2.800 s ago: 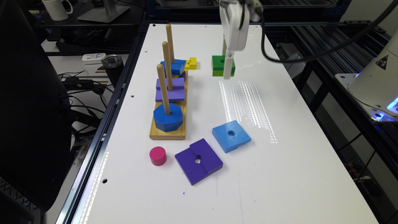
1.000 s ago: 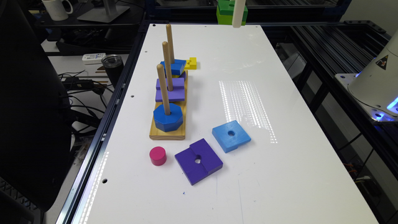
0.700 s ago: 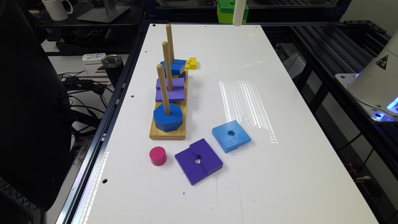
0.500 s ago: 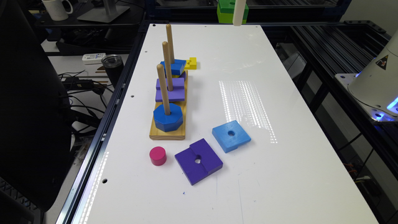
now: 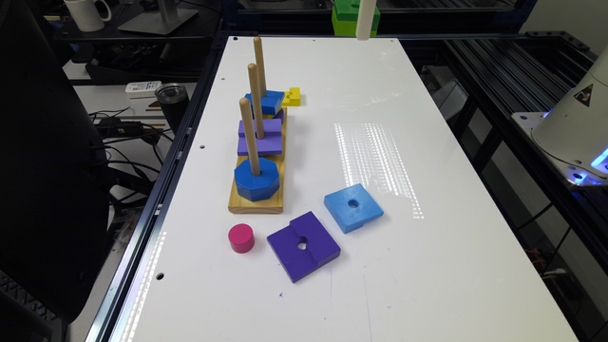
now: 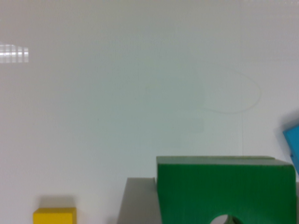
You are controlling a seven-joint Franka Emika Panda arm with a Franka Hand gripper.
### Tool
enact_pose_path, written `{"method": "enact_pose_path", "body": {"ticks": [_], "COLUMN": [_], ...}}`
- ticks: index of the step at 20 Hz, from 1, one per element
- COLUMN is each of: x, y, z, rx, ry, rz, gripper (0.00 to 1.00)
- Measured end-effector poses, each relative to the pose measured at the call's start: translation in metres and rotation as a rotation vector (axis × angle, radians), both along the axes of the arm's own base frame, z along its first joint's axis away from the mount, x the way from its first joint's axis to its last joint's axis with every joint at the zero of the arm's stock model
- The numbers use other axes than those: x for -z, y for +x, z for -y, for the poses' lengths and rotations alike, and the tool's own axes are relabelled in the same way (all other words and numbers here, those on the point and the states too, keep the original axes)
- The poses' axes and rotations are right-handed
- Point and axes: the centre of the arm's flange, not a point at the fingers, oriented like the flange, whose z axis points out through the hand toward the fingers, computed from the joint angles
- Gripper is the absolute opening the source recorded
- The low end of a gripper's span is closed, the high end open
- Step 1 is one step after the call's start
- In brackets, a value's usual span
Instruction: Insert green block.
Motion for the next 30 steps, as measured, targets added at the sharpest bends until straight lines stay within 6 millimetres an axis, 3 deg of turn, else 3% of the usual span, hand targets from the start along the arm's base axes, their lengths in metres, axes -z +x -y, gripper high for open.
{"method": "enact_pose_path", "body": {"ticks": [15,24,30], "x": [0.000,0.003,0.004], "y": [0.001,0.011,0.028], "z": [-0.010,-0.033,-0.055], "rx": [-0.007,-0.010,-0.011], "ry": [-0.001,-0.001,0.001], "rz": [0.008,0.026,0.030], "gripper": [0.00,0.00,0.00]}}
